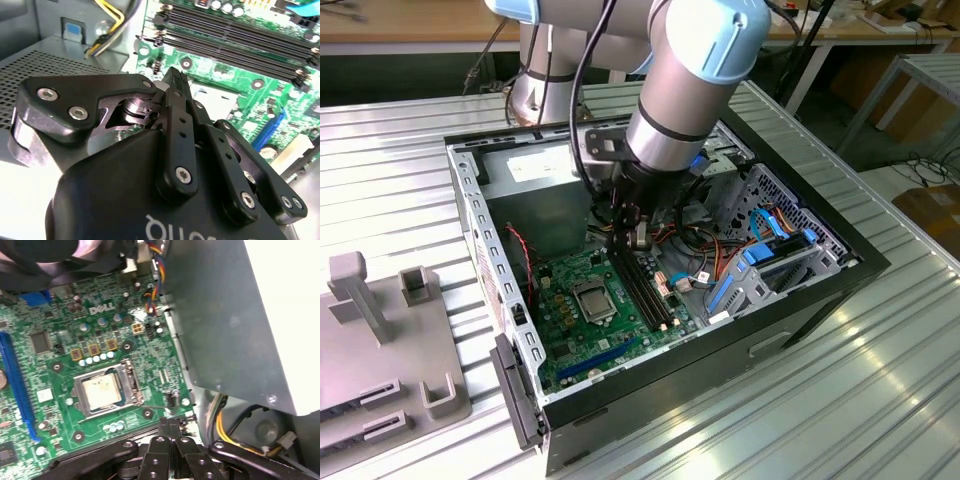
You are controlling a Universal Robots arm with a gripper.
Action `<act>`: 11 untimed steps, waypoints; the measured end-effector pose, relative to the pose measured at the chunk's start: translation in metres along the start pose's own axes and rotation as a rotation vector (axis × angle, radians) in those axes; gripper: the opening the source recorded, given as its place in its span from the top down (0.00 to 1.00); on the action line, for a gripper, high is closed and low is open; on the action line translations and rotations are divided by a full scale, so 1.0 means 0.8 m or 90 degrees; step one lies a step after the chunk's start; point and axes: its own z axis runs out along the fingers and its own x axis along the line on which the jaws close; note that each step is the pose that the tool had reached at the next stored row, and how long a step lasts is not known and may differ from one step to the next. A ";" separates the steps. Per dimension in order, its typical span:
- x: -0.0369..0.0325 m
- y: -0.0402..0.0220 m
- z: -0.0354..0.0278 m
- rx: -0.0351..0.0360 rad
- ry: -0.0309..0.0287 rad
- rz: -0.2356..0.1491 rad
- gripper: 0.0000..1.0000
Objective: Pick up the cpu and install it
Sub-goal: 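Install the first cpu locking lever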
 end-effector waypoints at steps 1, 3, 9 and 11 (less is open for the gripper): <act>-0.0008 0.0002 0.0002 -0.0014 -0.0047 0.000 0.89; -0.0018 0.0004 0.0003 -0.0047 -0.0155 -0.001 0.89; -0.0071 0.0002 0.0008 -0.0084 -0.0280 -0.002 0.89; -0.0090 0.0005 0.0011 -0.0086 -0.0284 -0.002 0.89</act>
